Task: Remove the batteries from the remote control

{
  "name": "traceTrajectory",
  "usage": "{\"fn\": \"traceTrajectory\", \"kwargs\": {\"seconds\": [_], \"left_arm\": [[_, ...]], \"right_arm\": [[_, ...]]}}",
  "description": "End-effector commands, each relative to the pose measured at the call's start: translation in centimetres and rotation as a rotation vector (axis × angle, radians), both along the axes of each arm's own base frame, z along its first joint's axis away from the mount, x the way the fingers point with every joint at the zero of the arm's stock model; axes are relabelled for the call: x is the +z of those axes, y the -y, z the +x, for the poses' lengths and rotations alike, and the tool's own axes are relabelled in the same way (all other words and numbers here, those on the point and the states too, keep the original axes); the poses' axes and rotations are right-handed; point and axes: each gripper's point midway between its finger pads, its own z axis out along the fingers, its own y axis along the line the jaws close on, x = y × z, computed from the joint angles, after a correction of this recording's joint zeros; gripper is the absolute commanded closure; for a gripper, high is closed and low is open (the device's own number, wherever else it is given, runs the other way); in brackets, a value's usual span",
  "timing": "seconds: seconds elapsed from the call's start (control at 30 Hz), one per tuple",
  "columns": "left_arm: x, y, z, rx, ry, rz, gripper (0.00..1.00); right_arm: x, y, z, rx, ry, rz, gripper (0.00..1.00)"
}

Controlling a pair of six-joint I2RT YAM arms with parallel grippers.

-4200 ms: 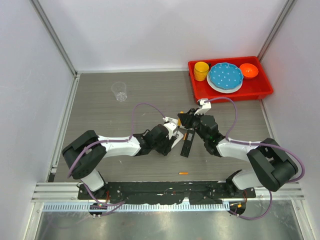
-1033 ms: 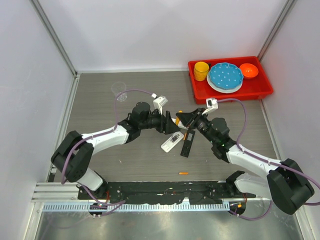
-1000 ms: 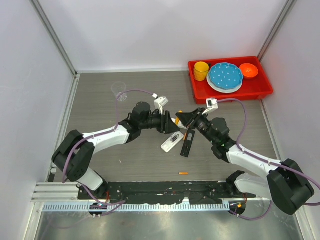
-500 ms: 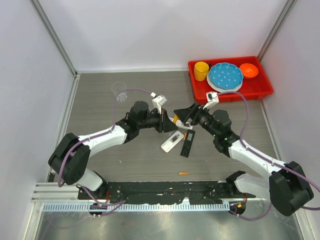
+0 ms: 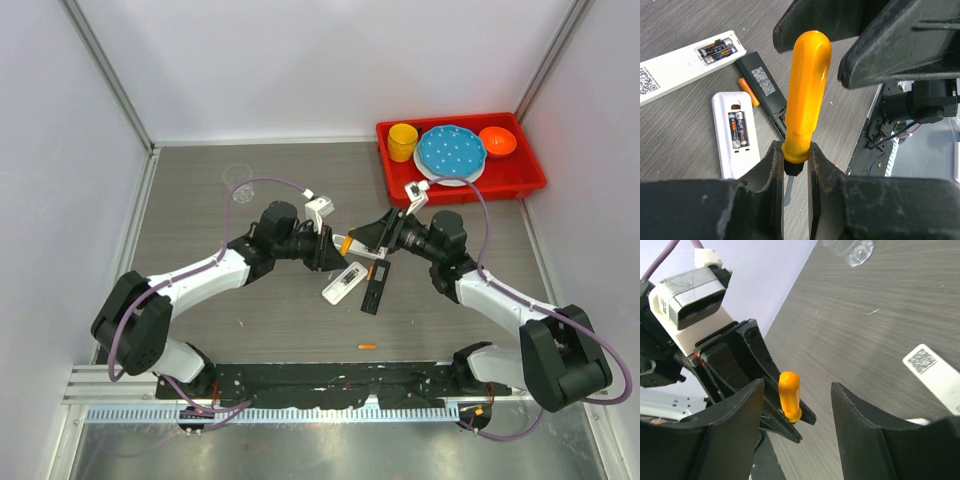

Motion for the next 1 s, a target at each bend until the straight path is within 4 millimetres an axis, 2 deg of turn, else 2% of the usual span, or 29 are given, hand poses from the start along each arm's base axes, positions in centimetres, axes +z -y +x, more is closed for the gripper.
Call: {"fn": "traceTrajectory", "kwargs": {"seconds": [0.0, 0.2, 0.3, 0.4, 0.53, 0.57, 0.67, 0.7, 0.77, 0.8, 0.93, 0.97], "left_arm": [[3.2, 0.4, 0.1, -0.050, 0.073, -0.049, 1.00], [3.4, 0.7, -0.3, -0.083, 0.070, -0.062, 1.00], [3.5, 0.7, -0.3, -0.088, 0.073, -0.064, 1.00], [3.4, 0.7, -0.2, -0.085, 0.073, -0.060, 1.00], [3.4, 0.7, -0.1, -0.080, 0.078, -0.056, 1.00], [3.3, 0.7, 0.1, -0.073, 0.081, -0.050, 0.99], [3.2, 0.3, 0.1, -0.061, 0.082, -0.038, 0.75], [3.0, 0.2, 0.2, -0.057, 0.084, -0.031, 0.60], [3.0, -0.2, 0.1, -0.050, 0.088, -0.024, 0.47], [2.6, -0.5, 0.1, -0.039, 0.090, -0.011, 0.38], [1.9, -1.6, 0.2, 0.012, 0.107, 0.025, 0.29], [1.0, -2.1, 0.0, 0.024, 0.099, 0.042, 0.27]], "right_arm": [[2.8, -1.4, -1.3, 0.140, 0.084, 0.060, 0.43], [1.9, -1.8, -1.5, 0.170, 0.057, 0.069, 0.52], [2.2, -2.3, -1.6, 0.190, 0.056, 0.090, 0.58], [1.9, -2.9, -1.8, 0.213, 0.047, 0.087, 0.70], [1.7, -3.2, -1.8, 0.211, 0.047, 0.076, 0.99], [1.6, -3.2, -1.7, 0.207, 0.054, 0.069, 0.99], [1.4, -2.7, -1.2, 0.162, 0.068, 0.033, 0.99], [1.0, -2.6, -1.2, 0.157, 0.058, 0.017, 0.99], [1.1, -2.3, -0.8, 0.124, 0.072, 0.001, 0.99], [0.7, -2.2, -0.8, 0.118, 0.070, -0.021, 0.99], [0.0, -1.3, 0.2, 0.047, 0.078, -0.072, 0.99], [0.1, -1.1, 0.5, 0.022, 0.086, -0.082, 0.99]]}}
